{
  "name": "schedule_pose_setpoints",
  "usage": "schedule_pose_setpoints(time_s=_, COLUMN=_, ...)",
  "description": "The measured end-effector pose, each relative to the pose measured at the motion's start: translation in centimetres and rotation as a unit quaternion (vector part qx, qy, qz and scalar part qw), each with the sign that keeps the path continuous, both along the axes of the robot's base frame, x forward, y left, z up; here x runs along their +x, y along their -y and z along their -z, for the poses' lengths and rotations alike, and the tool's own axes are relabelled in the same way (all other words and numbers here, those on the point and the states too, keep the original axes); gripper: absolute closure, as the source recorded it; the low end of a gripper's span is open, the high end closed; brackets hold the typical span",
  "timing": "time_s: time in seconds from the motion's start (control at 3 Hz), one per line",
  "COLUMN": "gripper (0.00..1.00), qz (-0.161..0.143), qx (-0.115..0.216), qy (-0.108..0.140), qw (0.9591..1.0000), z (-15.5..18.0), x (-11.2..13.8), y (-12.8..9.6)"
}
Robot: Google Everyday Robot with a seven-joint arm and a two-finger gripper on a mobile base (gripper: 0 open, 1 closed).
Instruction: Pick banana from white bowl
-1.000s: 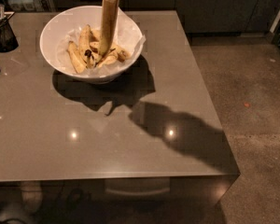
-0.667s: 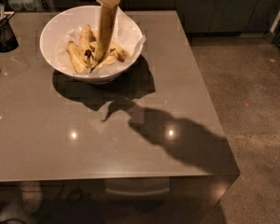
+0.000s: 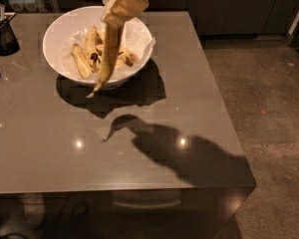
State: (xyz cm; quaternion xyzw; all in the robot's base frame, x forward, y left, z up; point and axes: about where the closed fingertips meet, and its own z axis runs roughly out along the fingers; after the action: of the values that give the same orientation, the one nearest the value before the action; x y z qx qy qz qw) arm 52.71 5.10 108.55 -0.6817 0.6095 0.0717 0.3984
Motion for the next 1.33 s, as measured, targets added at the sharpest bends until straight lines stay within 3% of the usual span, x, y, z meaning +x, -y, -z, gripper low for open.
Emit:
schedule_pose_setpoints(time_s=0.67, gripper=1.00, qz=-0.014, qx=0.037, qy=-0.019, qw=0.9990, z=1.5, x=-3.4, y=-2.5)
schedule_pose_setpoints(time_s=1.33, gripper=1.00, qz=-0.042, qx=0.072, qy=-0.059, qw=0.9948, z=3.9, x=-5.7, y=-6.0)
